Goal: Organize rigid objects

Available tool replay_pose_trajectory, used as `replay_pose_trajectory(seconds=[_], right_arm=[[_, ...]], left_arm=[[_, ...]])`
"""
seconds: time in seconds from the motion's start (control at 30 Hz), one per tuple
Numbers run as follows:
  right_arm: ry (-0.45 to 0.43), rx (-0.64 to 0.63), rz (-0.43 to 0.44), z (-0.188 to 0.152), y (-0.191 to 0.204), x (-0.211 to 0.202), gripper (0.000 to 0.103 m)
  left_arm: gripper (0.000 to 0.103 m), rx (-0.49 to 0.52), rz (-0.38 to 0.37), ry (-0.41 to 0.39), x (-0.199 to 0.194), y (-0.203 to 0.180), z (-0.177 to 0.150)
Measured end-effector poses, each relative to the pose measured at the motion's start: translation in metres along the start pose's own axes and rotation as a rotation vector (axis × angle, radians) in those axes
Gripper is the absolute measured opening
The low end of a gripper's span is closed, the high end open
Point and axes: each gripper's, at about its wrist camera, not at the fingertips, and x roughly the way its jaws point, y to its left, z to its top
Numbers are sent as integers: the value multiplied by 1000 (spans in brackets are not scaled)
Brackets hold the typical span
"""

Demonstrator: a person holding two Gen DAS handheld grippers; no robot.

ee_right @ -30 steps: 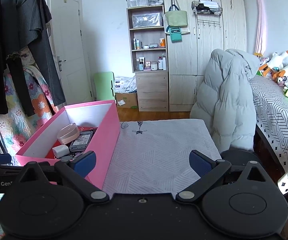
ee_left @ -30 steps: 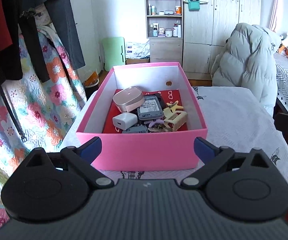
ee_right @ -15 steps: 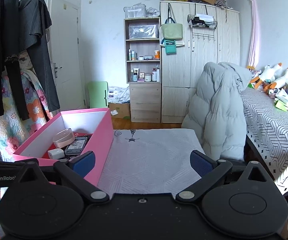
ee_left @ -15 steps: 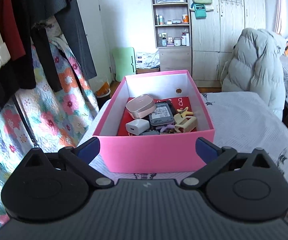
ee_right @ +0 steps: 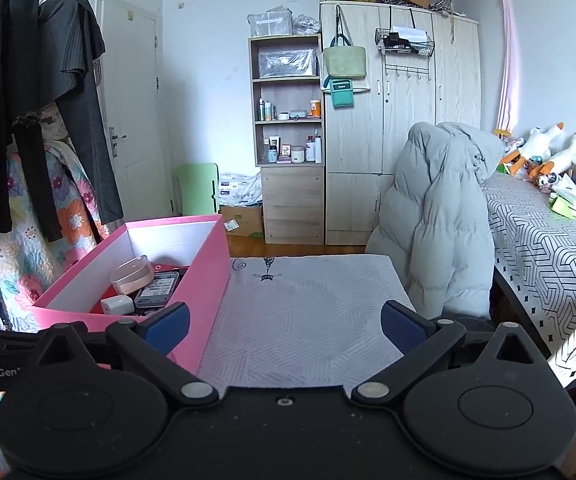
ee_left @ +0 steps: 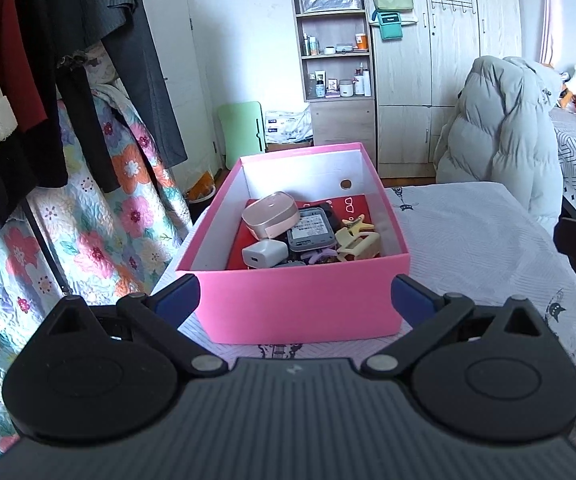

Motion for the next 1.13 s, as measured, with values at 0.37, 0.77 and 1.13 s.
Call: replay_pose_trajectory(seconds=[0.37,0.77,1.13], right_arm=[[18,1,4,-2,3,3,103],[26,5,2,-2,2,3,103],[28,4,2,-2,2,3,103]], left_arm=[[103,-29,-1,-20,-2,2,-1],[103,-76,3,6,0,10,-2],[103,-70,-9,0,-1,9,-1]])
